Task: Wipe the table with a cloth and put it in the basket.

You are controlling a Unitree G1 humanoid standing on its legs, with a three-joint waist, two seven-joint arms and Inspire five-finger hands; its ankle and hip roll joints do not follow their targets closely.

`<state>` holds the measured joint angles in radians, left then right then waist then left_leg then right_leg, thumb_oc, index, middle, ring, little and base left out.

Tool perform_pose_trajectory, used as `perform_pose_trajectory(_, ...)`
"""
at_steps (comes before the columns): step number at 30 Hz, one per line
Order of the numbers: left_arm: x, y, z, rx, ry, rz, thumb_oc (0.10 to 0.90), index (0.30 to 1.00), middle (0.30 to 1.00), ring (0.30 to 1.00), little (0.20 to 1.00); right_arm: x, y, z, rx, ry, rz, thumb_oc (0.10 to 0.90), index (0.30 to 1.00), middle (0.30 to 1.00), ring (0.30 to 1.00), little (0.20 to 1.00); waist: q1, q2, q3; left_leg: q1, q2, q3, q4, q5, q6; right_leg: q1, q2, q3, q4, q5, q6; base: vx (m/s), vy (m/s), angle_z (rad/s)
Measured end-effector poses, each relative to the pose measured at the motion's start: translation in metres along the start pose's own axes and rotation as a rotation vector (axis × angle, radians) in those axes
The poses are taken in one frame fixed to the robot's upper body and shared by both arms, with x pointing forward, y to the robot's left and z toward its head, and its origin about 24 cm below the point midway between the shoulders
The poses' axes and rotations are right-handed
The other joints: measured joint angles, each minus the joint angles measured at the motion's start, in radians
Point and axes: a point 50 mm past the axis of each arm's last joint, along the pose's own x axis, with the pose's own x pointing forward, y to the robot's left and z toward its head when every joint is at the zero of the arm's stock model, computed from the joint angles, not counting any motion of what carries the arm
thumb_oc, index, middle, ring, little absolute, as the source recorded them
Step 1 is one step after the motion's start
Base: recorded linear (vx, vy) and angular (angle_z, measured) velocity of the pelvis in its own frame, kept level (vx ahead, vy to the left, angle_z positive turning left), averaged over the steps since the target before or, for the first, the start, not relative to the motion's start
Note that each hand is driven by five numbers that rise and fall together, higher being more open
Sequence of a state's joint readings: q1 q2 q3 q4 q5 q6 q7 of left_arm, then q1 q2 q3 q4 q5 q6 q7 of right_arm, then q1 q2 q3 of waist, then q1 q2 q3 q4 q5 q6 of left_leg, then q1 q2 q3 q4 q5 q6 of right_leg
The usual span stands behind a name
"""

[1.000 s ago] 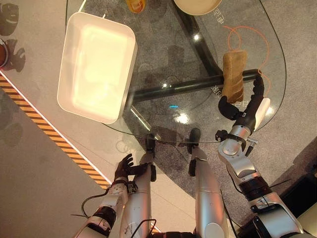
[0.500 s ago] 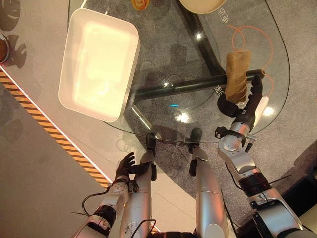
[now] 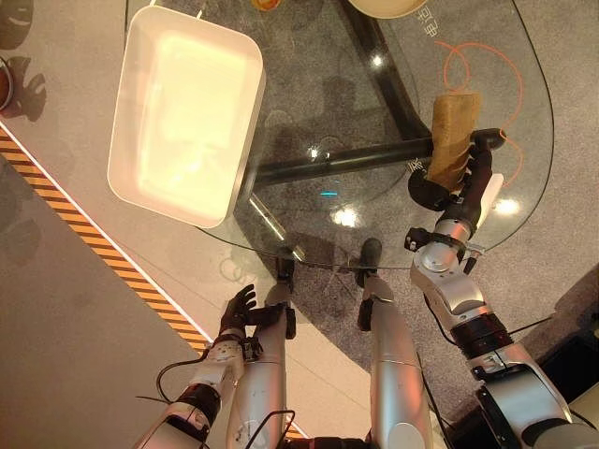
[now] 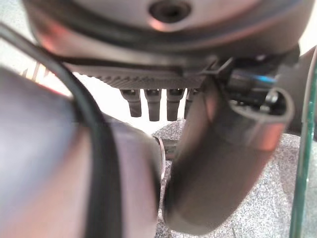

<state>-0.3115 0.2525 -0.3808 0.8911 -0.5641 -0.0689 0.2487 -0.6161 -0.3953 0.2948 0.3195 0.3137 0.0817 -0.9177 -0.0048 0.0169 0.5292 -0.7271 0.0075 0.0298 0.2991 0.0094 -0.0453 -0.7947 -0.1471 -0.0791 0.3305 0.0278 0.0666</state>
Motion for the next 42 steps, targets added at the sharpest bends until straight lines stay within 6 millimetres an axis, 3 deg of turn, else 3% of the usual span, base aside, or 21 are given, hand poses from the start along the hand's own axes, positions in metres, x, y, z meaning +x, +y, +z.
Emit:
perform_pose_trajectory(10, 0.001, -0.003, 0.005, -0.012, -0.008, -0.007, 0.800, 0.900, 0.900, 0.900, 0.900, 0.011, 0.000, 0.003, -0.058, 0.017, -0.024, 0.800, 0.900, 0.900, 0.900, 0.900, 0.001, 0.000, 0.000, -0.026, -0.002, -0.002, 0.008, 0.000, 0.000, -0.029, -0.002, 0.000, 0.016, 0.000, 0.000, 0.00, 0.000, 0.00)
perform_pose_trajectory(13, 0.001, -0.003, 0.005, -0.012, -0.007, -0.007, 0.800, 0.900, 0.900, 0.900, 0.900, 0.012, 0.000, 0.003, -0.067, 0.021, -0.025, 0.602, 0.731, 0.731, 0.731, 0.702, 0.001, 0.000, 0.000, -0.027, -0.002, -0.002, 0.012, 0.000, 0.000, -0.029, -0.002, 0.000, 0.018, 0.000, 0.000, 0.00, 0.000, 0.00)
perform_pose_trajectory(14, 0.001, -0.003, 0.005, -0.013, -0.008, -0.007, 0.800, 0.900, 0.900, 0.900, 0.900, 0.013, 0.000, 0.004, -0.069, 0.020, -0.026, 0.309, 0.479, 0.479, 0.479, 0.409, 0.001, 0.000, 0.000, -0.028, -0.002, -0.002, 0.013, 0.000, 0.000, -0.029, -0.002, 0.000, 0.018, 0.000, 0.000, 0.00, 0.000, 0.00)
perform_pose_trajectory(15, 0.001, -0.003, 0.005, -0.013, -0.008, -0.008, 0.800, 0.900, 0.900, 0.900, 0.900, 0.014, -0.002, 0.004, -0.073, 0.016, -0.031, 0.100, 0.300, 0.300, 0.300, 0.200, 0.001, 0.000, 0.000, -0.028, -0.002, -0.002, 0.014, 0.000, 0.000, -0.029, -0.002, 0.000, 0.019, 0.000, 0.000, 0.00, 0.000, 0.00)
perform_pose_trajectory(22, 0.002, -0.003, 0.007, -0.014, -0.015, -0.011, 0.800, 0.900, 0.900, 0.900, 0.900, 0.022, -0.013, 0.007, -0.087, -0.002, -0.067, 0.100, 0.300, 0.300, 0.300, 0.200, 0.001, 0.000, 0.000, -0.039, -0.002, -0.004, 0.014, 0.000, -0.001, -0.039, -0.002, 0.000, 0.019, 0.000, 0.000, 0.00, 0.000, 0.00)
perform_pose_trajectory(42, 0.003, -0.006, 0.012, -0.018, -0.027, -0.015, 0.800, 0.900, 0.900, 0.900, 0.900, 0.015, -0.008, 0.004, -0.100, -0.017, -0.062, 0.100, 0.300, 0.300, 0.300, 0.200, 0.002, 0.002, 0.001, -0.062, -0.004, -0.008, 0.021, 0.002, -0.003, -0.064, -0.004, 0.000, 0.032, -0.002, -0.001, 0.00, 0.000, 0.00)
